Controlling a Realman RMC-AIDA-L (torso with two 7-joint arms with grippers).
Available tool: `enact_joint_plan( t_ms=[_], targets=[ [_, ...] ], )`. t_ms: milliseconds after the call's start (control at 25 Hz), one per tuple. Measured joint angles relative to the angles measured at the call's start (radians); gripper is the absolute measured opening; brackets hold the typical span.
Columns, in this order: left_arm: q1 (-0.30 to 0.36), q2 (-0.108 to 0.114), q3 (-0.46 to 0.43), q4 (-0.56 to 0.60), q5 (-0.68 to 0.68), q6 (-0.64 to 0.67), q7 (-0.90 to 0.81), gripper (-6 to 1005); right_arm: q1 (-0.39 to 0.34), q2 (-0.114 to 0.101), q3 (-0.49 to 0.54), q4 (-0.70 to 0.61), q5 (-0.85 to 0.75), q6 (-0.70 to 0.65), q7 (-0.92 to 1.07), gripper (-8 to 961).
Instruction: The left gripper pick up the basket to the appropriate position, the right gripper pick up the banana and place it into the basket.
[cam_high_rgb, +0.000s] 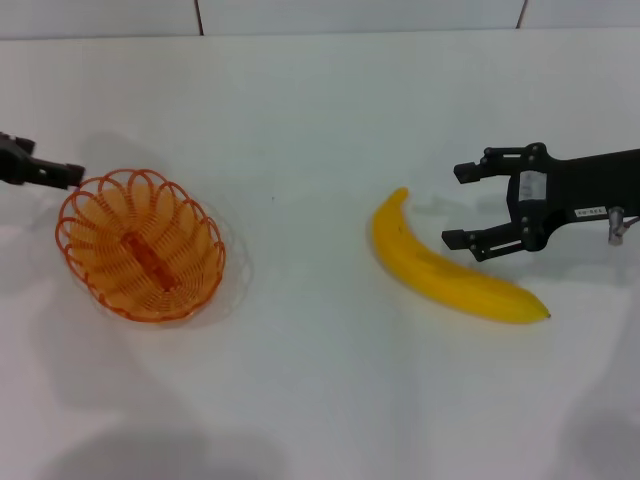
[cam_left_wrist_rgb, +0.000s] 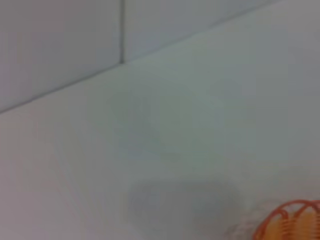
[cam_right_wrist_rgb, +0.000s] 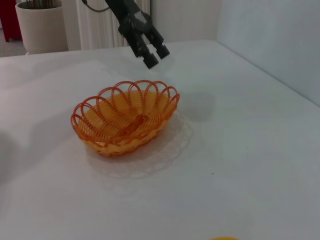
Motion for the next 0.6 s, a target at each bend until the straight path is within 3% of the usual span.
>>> enact_joint_plan(
  t_ms=[240,600],
  targets=[
    [-0.008,-0.025,0.079,0.0,0.011,-0.009,-0.009,906,0.0,0.0,0.0,0.007,-0.002,0.0,0.0,903],
    [-0.013,-0.033,0.091,-0.024,0.019,-0.041,0.001,907,0.001,0.0,0.0,0.007,-0.002,0.0,0.0,903]
  ],
)
